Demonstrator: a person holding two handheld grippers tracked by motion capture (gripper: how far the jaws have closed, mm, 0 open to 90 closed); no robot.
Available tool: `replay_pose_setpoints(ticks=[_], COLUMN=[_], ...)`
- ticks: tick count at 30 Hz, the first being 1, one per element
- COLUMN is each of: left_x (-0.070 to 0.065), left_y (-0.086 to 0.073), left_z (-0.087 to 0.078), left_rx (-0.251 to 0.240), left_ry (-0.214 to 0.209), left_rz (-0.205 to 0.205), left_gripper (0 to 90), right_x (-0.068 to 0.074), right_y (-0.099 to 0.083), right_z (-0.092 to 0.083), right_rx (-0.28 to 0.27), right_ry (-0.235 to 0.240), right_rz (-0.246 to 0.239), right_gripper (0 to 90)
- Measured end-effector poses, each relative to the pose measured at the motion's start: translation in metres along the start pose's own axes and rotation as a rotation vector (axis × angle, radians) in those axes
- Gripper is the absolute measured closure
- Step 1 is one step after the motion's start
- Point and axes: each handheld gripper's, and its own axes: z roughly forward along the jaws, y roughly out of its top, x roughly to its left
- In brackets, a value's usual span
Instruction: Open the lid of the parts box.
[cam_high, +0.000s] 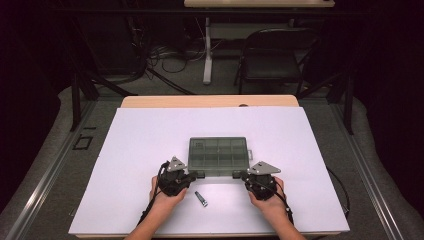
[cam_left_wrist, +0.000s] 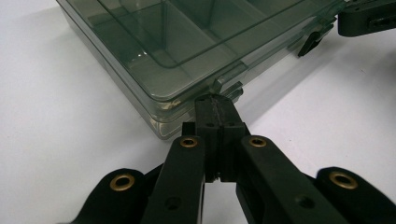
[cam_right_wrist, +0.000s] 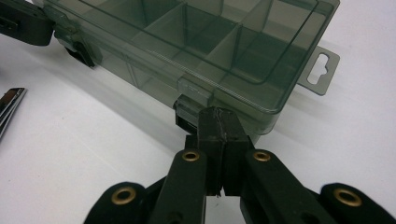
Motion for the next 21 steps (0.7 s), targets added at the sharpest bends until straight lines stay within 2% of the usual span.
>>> replay_pose_setpoints(ticks=[5,21], left_x=[0.0000,-0.0003], left_y=[0.0000,0.0000], left_z=[-0.0001,-0.0002], left_rx=[0.000,-0.004], left_ry=[0.000,0.002], left_rz=[-0.002,-0.004], left_gripper=[90.0,90.0], right_x=[0.0008,0.0018], right_y=[-0.0002,0.0000], right_z=[0.0013,0.0007], right_rx=[0.001,-0.008], right_ry=[-0.004,-0.002], right_rz=[-0.010,0.000], right_gripper=[89.0,89.5])
